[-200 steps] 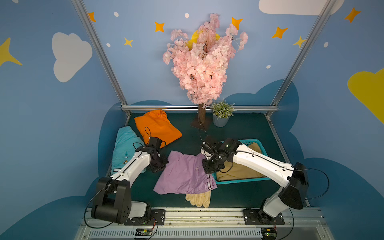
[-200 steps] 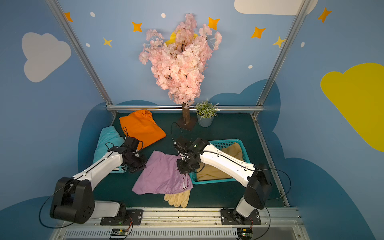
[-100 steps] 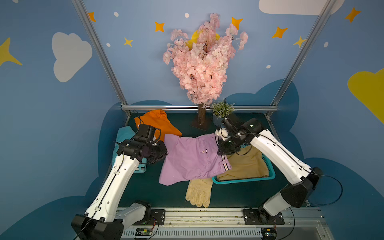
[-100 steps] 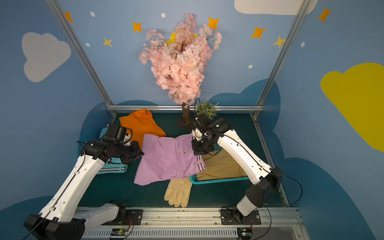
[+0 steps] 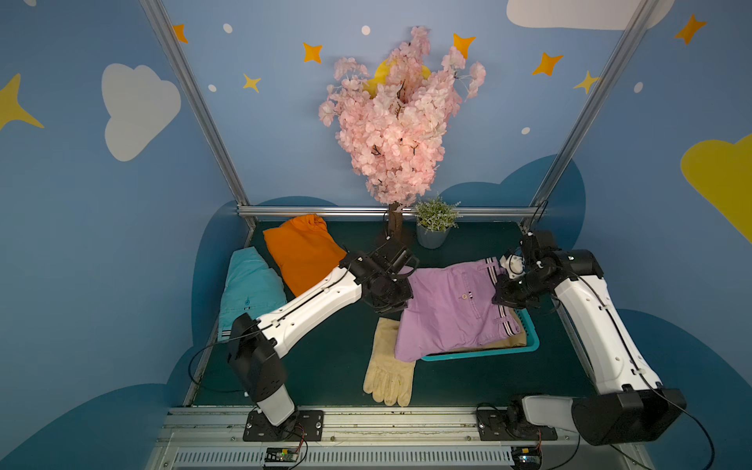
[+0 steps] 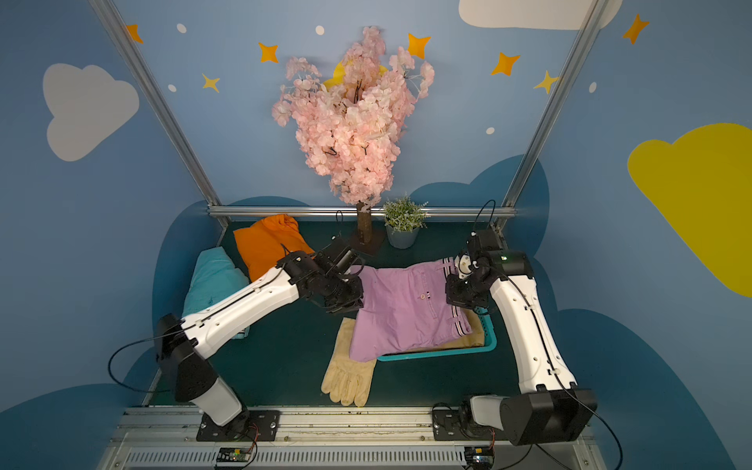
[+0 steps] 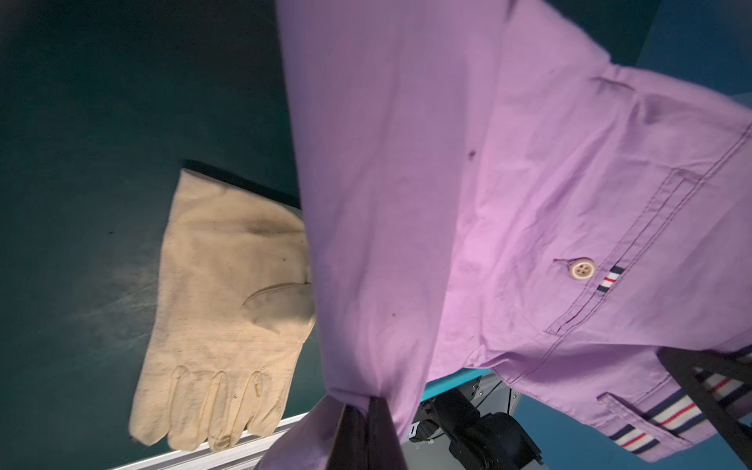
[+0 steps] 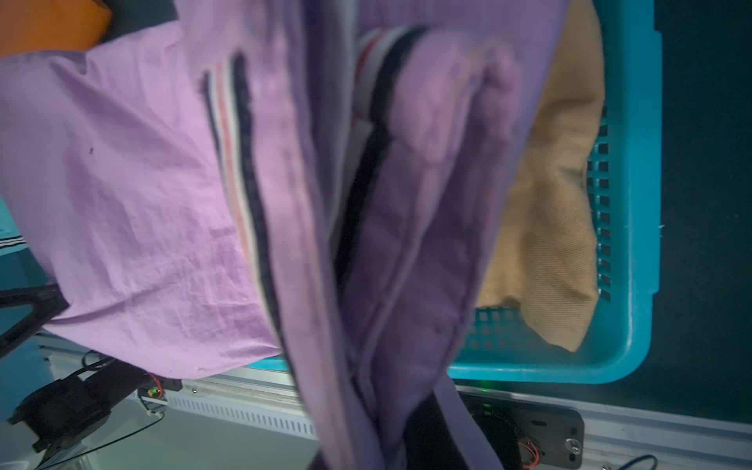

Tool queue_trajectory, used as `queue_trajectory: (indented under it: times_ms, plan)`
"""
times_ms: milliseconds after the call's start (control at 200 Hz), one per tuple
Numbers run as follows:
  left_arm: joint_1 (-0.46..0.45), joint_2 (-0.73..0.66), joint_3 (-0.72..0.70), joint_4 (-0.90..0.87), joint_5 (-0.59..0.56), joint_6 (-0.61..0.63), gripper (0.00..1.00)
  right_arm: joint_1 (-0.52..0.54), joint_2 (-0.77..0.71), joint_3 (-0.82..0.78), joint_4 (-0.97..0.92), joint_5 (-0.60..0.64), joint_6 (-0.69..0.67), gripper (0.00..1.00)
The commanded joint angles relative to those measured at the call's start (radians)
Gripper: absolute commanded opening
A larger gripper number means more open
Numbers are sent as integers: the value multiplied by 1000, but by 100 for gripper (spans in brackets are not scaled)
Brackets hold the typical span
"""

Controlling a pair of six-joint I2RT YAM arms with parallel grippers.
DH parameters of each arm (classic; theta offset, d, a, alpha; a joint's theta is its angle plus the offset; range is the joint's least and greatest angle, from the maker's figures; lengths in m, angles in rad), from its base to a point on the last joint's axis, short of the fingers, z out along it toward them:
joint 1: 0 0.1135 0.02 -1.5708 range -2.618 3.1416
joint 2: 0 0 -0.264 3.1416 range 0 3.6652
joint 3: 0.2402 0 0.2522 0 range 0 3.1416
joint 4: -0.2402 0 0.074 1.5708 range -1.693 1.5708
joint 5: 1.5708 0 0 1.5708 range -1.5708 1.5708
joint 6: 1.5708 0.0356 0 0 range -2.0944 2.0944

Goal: Put the folded long pants in the basket
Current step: Place the long pant in the basket.

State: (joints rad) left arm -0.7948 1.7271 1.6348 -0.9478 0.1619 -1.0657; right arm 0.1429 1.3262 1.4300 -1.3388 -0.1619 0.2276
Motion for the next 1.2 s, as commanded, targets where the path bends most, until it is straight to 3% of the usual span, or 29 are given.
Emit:
queue_trajectory:
  times_ms: [0, 295, 531, 636, 891, 1041, 1197]
  plan:
    - [-23, 87, 98, -20, 21, -2, 3, -10, 26, 24, 6, 95, -13, 0]
    - [-49, 232, 228, -67, 42, 21, 3, -34, 106, 48, -27, 222, 0, 0]
    - [-49, 243, 279, -83, 62, 17, 3, -46, 147, 165, -94, 339, 2, 0]
    - [-53, 247, 314, -93, 121, 23, 3, -44, 161, 202, -122, 353, 2, 0]
    - [-47, 227, 321, -101, 213, 26, 3, -40, 117, 255, -169, 355, 5, 0]
    - [-30, 174, 309, -98, 225, 31, 3, -39, 85, 303, -196, 385, 10, 0]
    - [-23, 161, 236, -63, 203, 45, 3, -37, 82, 245, -178, 386, 17, 0]
